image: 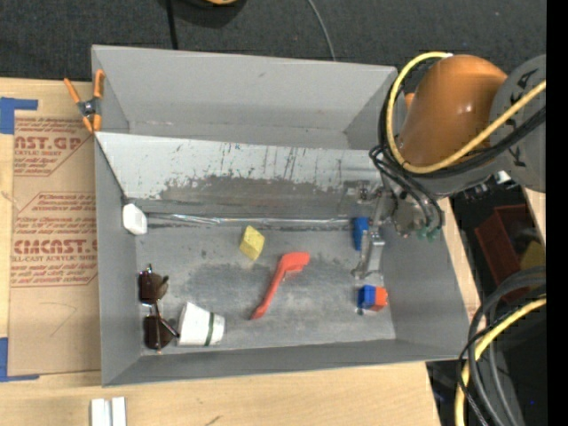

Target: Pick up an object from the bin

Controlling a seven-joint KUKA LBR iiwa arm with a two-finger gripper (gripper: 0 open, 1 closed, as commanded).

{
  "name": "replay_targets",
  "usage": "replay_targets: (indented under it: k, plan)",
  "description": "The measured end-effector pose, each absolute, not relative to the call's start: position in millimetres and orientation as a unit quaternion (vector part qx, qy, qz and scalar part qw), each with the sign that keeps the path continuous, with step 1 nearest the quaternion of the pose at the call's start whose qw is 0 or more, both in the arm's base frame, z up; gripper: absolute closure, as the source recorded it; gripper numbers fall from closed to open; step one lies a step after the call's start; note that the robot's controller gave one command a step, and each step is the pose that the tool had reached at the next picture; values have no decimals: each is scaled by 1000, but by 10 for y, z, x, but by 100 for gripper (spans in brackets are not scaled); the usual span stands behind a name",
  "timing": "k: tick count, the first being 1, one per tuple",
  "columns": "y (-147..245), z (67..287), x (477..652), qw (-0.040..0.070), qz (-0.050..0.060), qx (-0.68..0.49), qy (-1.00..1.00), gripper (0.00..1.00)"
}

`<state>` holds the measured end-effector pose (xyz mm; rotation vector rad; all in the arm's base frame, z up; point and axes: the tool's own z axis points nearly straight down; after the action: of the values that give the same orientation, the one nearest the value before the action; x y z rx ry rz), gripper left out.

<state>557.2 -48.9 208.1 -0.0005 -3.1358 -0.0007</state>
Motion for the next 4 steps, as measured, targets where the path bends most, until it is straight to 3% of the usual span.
replay_targets:
  k: [1,2,3,4]
  plan:
    - [-488,2127,5588,-1,0,0,-1000,0]
    - [-446,1780,5597,-4,0,-24,-1000,0]
    - [-148,1177,5667,-4,0,-32,-999,0]
    - [-46,888,5699,-2,-1,-2,-1000,0]
